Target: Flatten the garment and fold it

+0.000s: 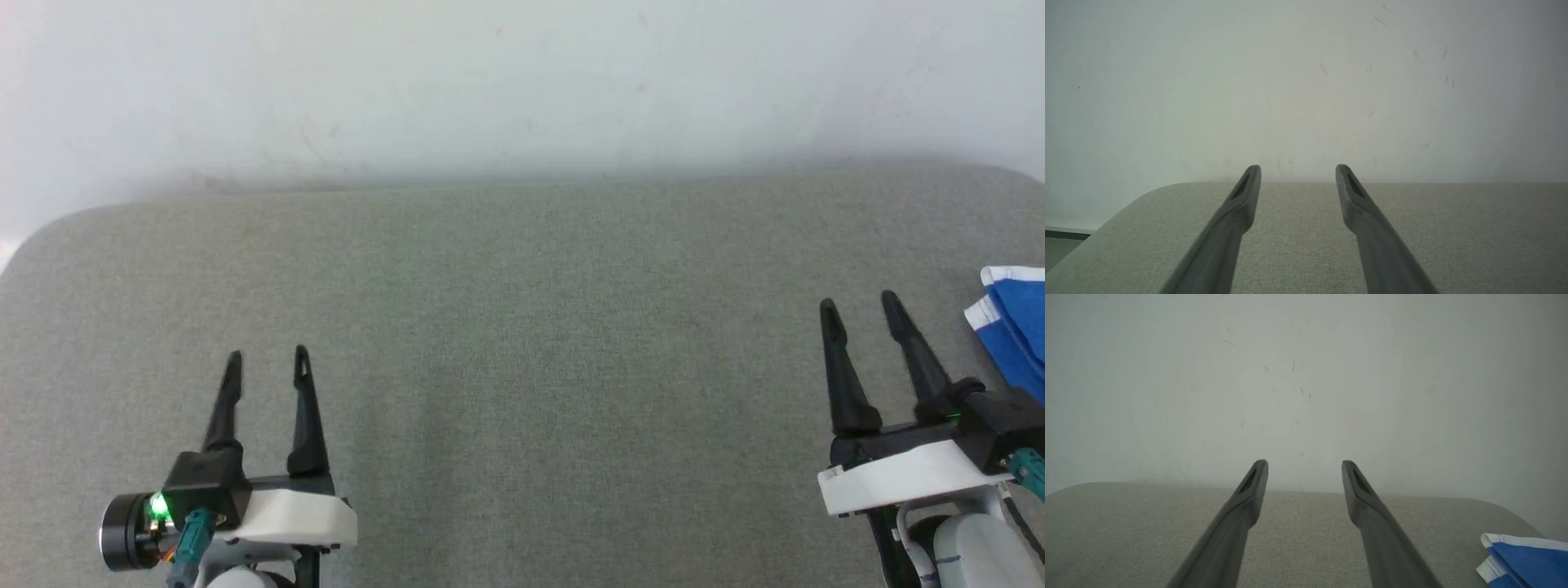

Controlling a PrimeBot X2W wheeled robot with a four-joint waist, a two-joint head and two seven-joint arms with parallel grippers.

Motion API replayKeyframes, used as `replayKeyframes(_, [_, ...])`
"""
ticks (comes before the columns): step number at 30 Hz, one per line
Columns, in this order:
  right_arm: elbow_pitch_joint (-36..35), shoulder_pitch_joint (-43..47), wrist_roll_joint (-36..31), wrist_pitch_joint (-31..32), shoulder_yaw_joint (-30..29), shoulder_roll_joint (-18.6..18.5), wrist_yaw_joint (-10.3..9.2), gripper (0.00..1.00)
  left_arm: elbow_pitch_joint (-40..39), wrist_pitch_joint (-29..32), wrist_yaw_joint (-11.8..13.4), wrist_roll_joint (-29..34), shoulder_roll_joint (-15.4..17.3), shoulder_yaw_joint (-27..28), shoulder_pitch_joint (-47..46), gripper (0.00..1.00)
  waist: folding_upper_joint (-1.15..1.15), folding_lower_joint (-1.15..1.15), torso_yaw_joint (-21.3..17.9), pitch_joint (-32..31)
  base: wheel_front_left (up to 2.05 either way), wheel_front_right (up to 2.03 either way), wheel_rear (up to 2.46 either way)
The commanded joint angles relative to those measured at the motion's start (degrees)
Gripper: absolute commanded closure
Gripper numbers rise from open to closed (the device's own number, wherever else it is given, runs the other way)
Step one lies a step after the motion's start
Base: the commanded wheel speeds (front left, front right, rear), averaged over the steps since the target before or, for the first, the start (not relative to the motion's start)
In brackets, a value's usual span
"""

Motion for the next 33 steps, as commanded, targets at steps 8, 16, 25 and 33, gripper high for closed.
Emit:
replayKeyframes(8, [-0.2, 0.1, -0.4, 0.7, 0.1, 0.1, -0.01, 1.00, -0.1, 0.6, -0.3, 0.2, -0.1, -0.1, 0.0, 1.00, -0.01, 0.02, -0.1, -0.2, 0.00, 0.00, 0.00])
replayKeyframes(16, [-0.4, 0.4, -1.0, 1.6, 0.1, 0.3, -0.01, 1.00, -0.1, 1.6, -0.6, 0.4, -0.1, -0.1, 0.0, 1.00, -0.01, 0.02, -0.2, -0.4, 0.00, 0.00, 0.00])
replayKeyframes(25, [-0.6, 0.7, -1.6, 2.7, 0.1, 0.5, -0.02, 1.00, -0.1, 2.6, -1.0, 0.6, -0.2, -0.1, 0.0, 1.00, -0.01, 0.02, -0.3, -0.7, 0.00, 0.00, 0.00])
replayKeyframes(33, [-0.8, 0.9, -2.2, 3.6, 0.2, 0.7, -0.03, 1.00, -0.2, 3.6, -1.3, 0.8, -0.3, -0.1, 0.0, 1.00, -0.01, 0.02, -0.4, -0.9, 0.00, 0.00, 0.00])
